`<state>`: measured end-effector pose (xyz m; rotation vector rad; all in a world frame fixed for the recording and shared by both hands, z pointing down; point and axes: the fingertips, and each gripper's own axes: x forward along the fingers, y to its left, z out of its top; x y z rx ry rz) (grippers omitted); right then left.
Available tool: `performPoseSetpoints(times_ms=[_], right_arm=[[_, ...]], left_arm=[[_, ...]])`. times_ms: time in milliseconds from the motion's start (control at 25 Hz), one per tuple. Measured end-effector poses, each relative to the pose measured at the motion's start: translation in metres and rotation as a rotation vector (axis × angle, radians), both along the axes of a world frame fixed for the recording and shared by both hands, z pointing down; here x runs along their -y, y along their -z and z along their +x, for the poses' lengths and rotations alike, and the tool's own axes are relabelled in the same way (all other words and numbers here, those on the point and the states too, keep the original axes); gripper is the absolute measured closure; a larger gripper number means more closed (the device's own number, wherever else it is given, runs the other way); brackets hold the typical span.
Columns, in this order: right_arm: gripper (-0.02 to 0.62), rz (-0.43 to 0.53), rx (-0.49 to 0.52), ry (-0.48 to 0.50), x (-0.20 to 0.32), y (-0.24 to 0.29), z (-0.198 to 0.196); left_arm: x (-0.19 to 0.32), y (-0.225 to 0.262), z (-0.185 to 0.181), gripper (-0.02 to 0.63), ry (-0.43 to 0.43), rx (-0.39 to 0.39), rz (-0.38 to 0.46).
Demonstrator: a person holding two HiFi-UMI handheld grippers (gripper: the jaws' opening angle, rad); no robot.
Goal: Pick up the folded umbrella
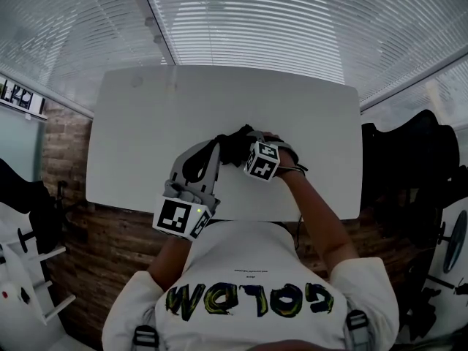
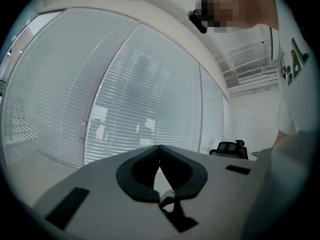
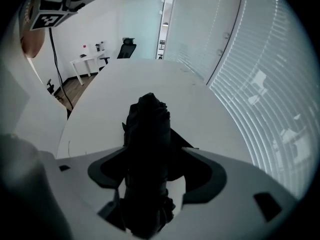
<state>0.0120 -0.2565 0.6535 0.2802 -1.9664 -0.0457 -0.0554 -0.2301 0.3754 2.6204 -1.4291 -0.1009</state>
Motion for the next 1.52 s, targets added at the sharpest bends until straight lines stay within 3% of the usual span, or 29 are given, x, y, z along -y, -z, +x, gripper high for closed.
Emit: performPoseSetpoints(times_ms=[520,680,960,1320,1520], right_arm=[[0.264,-0.143,-0.056,0.101,-0.010,-0.026,-0.013],[0.295,-0.120,-0.098,0.128,-0.014,-0.032,-0.015],[0.353,-0.075,-0.080,0.108,-0.015,-0.028,-0.014],[0.364,-0.033,-0.036,0.028,-0.007,-0.015,-0.005],[0.365,0.018,0.053,-0.045,0.003,0.015,0.000]], left_arm=[[-0.006,-0.003,-0.003,0.597,0.011,0.004,-0.003],[-0.007,-0.002,-0.004,0.597,0.012,0.004,-0.005],[-0.011,-0.001,-0.006,0.597,0.016,0.003,-0.003],[-0.011,0.000,-0.007,0.597,0.011,-0.003,0.003],[-0.011,0.000,-0.008,0.597,0.010,-0.005,0.005]])
